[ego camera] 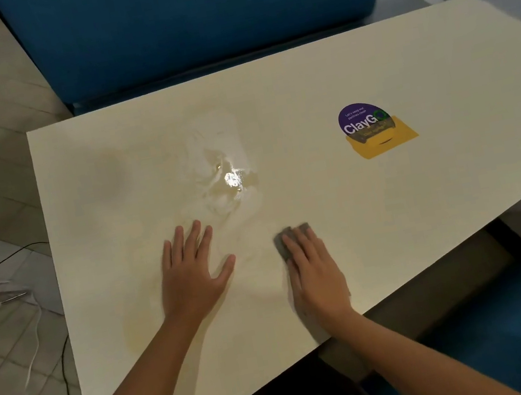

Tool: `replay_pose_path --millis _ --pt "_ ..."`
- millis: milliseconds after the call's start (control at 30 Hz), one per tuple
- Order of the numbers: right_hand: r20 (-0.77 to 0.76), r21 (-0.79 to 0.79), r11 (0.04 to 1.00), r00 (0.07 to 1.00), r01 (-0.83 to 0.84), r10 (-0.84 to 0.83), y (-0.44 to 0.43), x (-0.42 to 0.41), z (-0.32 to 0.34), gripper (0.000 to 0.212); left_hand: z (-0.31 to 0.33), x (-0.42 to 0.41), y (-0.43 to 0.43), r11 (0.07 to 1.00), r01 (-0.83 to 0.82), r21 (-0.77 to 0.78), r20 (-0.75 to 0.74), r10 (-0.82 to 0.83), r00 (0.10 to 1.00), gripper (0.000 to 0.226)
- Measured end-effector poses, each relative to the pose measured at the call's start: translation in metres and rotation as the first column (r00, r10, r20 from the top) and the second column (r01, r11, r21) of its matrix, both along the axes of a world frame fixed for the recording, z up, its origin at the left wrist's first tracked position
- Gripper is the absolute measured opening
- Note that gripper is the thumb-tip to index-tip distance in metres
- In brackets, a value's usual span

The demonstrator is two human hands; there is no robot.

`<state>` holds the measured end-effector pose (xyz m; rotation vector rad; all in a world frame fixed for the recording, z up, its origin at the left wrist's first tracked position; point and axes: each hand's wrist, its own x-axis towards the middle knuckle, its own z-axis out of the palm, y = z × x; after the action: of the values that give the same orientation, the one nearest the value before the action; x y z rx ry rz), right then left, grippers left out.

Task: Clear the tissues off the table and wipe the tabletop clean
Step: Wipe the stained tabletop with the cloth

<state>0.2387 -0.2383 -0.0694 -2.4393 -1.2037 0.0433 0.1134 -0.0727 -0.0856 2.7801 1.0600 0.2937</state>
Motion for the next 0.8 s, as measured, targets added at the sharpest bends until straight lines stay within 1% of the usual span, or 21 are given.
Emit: replay_pose_path --millis 33,67,100,167,200,233,333,433,500,567,633,667,733,800 --pt "0.052 -0.001 0.989 0.988 -0.147 0.147 -0.005 0.002 -0.004 0.043 0.0 0.0 0.0 1.0 0.001 -0.001 0.002 -0.001 1.0 0.065" --pt "0.057 -0.03 0.956 0.955 -0.29 0.292 -0.014 0.008 0.0 0.041 0.001 0.0 0.0 1.0 -0.001 -0.002 0.003 0.001 1.0 0.065" --pt "0.045 -0.046 0.922 0.921 -0.384 0.386 -0.022 0.017 0.003 0.039 0.0 0.0 0.0 1.0 -0.002 -0.005 0.002 0.002 1.0 0.065" --pt "0.003 -0.075 0.885 0.888 -0.459 0.46 -0.033 0.04 0.006 0.04 0.001 0.0 0.0 1.0 -0.001 -0.008 -0.007 0.001 1.0 0.065" --pt "-0.014 -0.088 0.893 0.897 -0.441 0.441 -0.035 0.051 0.007 0.041 0.001 0.0 0.0 1.0 0.0 -0.01 -0.016 0.0 1.0 0.066" --pt "-0.024 -0.079 0.923 0.926 -0.377 0.376 -0.033 0.06 0.006 0.041 0.001 0.0 0.001 1.0 -0.001 -0.015 -0.027 0.001 1.0 0.068" --pt "-0.015 -0.041 0.995 0.996 -0.086 0.085 -0.01 0.078 -0.002 0.045 0.002 -0.001 0.001 0.999 0.0 -0.036 -0.05 -0.001 0.999 0.074" --pt "-0.019 -0.088 0.986 0.99 0.139 -0.141 0.027 0.07 -0.009 0.054 0.001 -0.001 0.002 0.999 0.01 -0.05 -0.069 -0.013 0.998 0.076" --pt "-0.064 -0.086 0.98 0.981 0.179 -0.185 0.051 0.056 -0.008 0.058 0.001 -0.001 0.002 0.999 0.007 -0.054 -0.084 -0.012 0.996 0.075" --pt "-0.069 -0.066 0.995 0.995 0.07 -0.074 0.066 0.038 -0.006 0.058 0.0 -0.002 0.003 0.999 0.002 -0.05 -0.089 -0.007 0.996 0.074" --pt "-0.021 -0.063 0.988 0.99 -0.139 0.138 0.065 0.028 -0.002 0.051 0.002 -0.001 0.004 0.999 -0.005 -0.052 -0.051 0.002 0.999 0.072" --pt "0.007 -0.078 0.965 0.968 -0.249 0.25 0.061 0.031 -0.003 0.047 0.003 0.0 0.007 0.998 -0.016 -0.053 -0.015 0.015 1.0 0.067" --pt "-0.011 -0.067 0.899 0.901 -0.433 0.433 0.05 0.05 0.001 0.042 0.008 0.003 0.012 0.998 -0.04 -0.052 0.068 0.043 0.997 0.057" --pt "-0.022 -0.083 0.816 0.82 -0.571 0.572 0.043 0.078 0.003 0.041 0.011 0.005 0.019 0.995 -0.077 -0.056 0.121 0.083 0.989 0.051"
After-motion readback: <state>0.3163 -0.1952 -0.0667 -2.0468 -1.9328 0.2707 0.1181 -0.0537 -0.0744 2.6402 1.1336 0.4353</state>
